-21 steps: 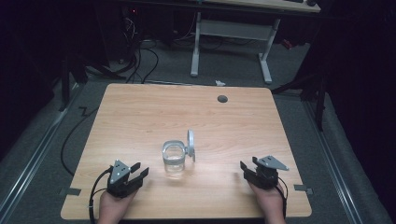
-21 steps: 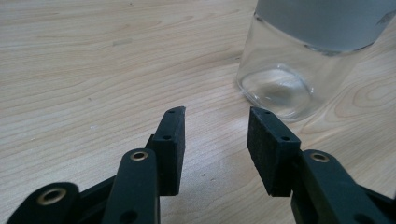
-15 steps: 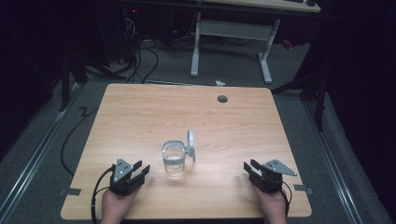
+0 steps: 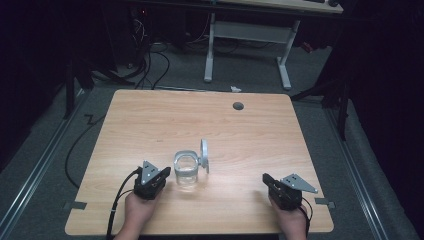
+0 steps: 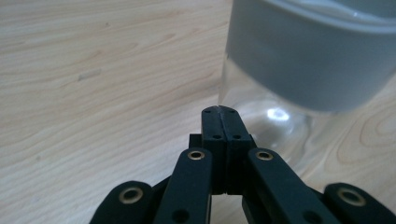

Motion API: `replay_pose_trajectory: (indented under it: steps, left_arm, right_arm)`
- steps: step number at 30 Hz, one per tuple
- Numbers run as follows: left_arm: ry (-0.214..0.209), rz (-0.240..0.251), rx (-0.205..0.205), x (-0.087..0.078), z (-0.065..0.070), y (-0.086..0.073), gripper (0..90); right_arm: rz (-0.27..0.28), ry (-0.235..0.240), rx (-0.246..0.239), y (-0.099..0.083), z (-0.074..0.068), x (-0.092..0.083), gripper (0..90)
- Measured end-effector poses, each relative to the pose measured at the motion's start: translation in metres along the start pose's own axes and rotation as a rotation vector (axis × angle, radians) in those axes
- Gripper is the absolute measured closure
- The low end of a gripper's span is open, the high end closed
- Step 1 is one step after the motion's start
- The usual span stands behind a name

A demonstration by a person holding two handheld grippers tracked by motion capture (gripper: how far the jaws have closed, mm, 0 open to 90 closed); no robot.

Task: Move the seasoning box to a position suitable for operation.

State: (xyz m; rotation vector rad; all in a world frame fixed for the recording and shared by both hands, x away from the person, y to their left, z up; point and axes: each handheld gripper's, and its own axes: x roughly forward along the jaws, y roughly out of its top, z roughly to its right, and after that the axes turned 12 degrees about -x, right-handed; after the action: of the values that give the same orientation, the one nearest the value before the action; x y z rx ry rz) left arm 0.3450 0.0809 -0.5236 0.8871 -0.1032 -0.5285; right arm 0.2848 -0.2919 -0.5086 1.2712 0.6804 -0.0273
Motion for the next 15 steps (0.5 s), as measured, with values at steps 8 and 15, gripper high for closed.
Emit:
replay_pose_trajectory:
  steps: [8,15]
  left_arm:
    - [-0.002,0.006,-0.01,-0.009,0.012,-0.008,90.0]
    - [-0.086,-0.048,-0.006,-0.018,0.043,-0.029,90.0]
  right_arm:
    - [-0.006,0.053,-0.011,-0.001,-0.006,0.009,83.9]
    - [-0.003,0.047,-0.009,-0.004,-0.002,0.004,84.1]
